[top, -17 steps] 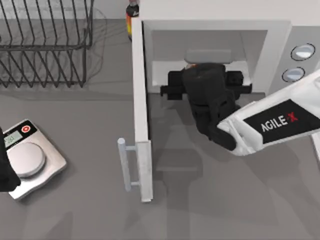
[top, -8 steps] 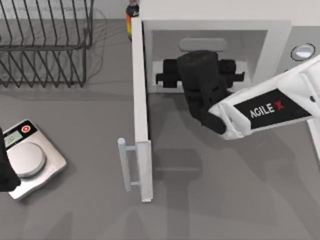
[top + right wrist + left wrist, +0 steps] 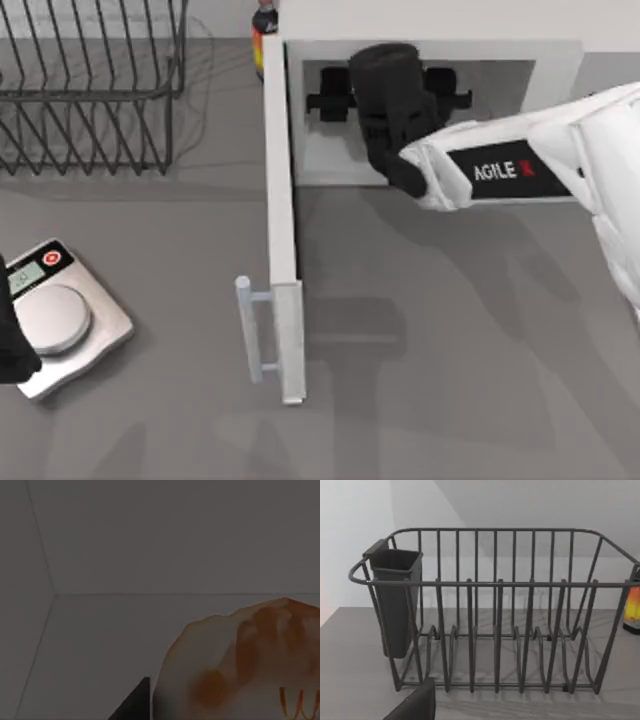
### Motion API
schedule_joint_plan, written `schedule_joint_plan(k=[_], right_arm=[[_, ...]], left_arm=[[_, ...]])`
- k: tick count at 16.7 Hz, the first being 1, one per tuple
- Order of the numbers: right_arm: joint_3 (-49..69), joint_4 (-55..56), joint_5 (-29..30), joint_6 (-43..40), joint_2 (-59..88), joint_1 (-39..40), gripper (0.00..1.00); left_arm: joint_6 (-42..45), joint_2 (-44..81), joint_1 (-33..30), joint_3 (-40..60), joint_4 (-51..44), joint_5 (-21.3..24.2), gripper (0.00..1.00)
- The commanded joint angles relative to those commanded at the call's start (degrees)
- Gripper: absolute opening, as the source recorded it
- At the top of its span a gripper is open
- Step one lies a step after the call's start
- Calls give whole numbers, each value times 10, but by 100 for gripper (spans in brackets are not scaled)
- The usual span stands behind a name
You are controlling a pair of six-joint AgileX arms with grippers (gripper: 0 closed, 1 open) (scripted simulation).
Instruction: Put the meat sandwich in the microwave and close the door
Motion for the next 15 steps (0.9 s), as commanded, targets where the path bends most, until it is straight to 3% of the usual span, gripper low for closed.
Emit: schedule_joint_plan(k=[8,15], right_arm=[[61,-27,-14,-8,41,-17,0],[61,-27,-14,-8,41,-17,53]], left_arm=[[0,0,0,0,0,0,100],[0,0,0,0,0,0,100]])
